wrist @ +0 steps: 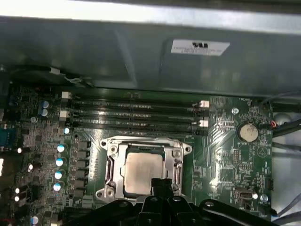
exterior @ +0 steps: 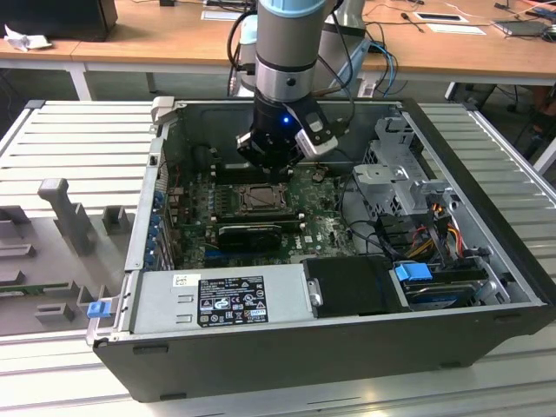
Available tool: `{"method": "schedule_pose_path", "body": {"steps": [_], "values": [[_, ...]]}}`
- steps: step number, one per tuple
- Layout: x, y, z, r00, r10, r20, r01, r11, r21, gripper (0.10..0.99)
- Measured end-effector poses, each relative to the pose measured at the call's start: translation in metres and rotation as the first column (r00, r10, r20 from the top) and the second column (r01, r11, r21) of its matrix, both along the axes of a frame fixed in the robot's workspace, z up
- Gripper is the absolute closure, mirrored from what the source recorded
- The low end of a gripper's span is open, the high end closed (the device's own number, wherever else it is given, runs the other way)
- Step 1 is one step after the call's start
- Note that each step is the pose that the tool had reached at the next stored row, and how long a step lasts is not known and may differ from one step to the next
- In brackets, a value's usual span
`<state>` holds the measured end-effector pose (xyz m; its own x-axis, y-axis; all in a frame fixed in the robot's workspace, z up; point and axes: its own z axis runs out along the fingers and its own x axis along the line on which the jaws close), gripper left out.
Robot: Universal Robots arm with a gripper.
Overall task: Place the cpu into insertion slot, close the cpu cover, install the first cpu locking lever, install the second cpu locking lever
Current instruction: 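Install the second cpu locking lever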
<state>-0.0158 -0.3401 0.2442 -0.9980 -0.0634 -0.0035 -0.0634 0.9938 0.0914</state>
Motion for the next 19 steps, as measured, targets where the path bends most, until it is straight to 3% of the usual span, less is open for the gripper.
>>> {"method": "schedule_pose_path", "body": {"steps": [2, 5, 13, 16, 18, 19], "values": [[0.0, -0.013, -0.0002, 1.0, 0.0, -0.0002, 0.0, 1.0, 0.0, 0.98], [-0.0002, -0.0234, -0.0013, 1.0, 0.0, -0.0005, 0.0, 1.0, 0.003, 0.98], [-0.0066, -0.0327, -0.0052, 1.0, 0.001, -0.0005, -0.001, 0.9997, 0.025, 0.98], [-0.0105, -0.0392, -0.0055, 1.0, 0.001, -0.0005, -0.001, 0.9995, 0.032, 0.98], [-0.0156, -0.041, -0.0059, 1.0, 0.0, -0.0004, 0.0, 0.9993, 0.038, 0.98], [-0.0232, -0.041, -0.0064, 1.0, 0.001, -0.0005, -0.001, 0.999, 0.045, 0.98]]}}
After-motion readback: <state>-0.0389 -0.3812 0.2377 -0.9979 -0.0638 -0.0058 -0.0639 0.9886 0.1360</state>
